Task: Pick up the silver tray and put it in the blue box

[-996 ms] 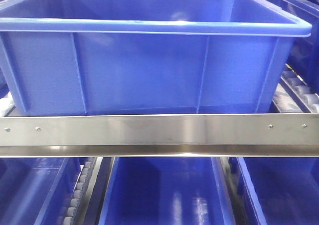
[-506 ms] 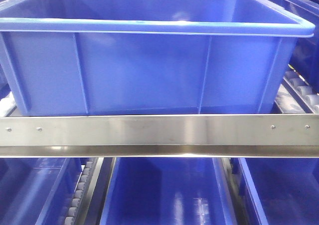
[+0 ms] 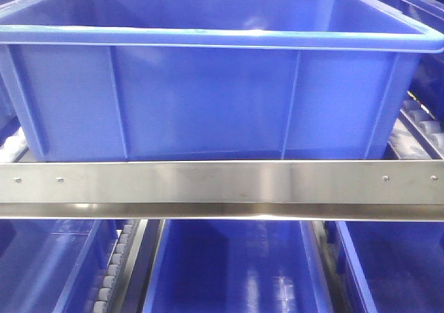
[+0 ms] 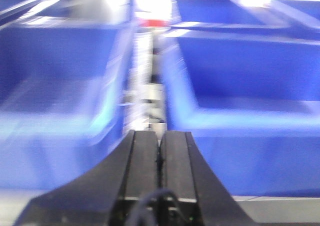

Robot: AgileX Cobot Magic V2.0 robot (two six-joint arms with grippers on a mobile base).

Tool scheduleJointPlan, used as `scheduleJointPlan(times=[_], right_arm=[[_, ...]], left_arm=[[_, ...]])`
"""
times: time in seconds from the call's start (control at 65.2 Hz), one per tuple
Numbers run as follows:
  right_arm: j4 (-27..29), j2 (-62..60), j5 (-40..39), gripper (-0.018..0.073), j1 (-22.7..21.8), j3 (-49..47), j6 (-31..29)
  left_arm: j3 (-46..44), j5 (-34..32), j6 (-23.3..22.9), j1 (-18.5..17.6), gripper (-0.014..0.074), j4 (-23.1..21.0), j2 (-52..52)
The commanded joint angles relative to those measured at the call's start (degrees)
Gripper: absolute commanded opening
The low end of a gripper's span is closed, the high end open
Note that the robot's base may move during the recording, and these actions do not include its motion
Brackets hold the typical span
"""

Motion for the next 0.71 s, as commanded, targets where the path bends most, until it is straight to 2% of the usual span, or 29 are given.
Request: scheduleJointPlan(times=[0.0, 0.138, 0.184, 0.69], right_arm=[[-1.27, 0.57, -4.95, 0.0054, -0.15, -1.50, -0.62], [-1.27, 0.57, -4.95, 0.0054, -0.15, -1.50, -0.62], [-1.27, 0.57, -4.95, 0.0054, -0.15, -1.50, -0.62], [-1.27, 0.57, -4.95, 0.0054, -0.15, -1.50, -0.62]], left_arm=[[5.02, -9.63, 0.40, 2.37, -0.0096, -1.06, -2.88], [14.42, -16.79, 0.40, 4.03, -0.0096, -3.58, -5.81], [13.72, -11.68, 0.40, 4.24, -0.0096, -4.43, -5.81], [14.07, -12.13, 0.40, 4.24, -0.0096, -4.52, -5.70]])
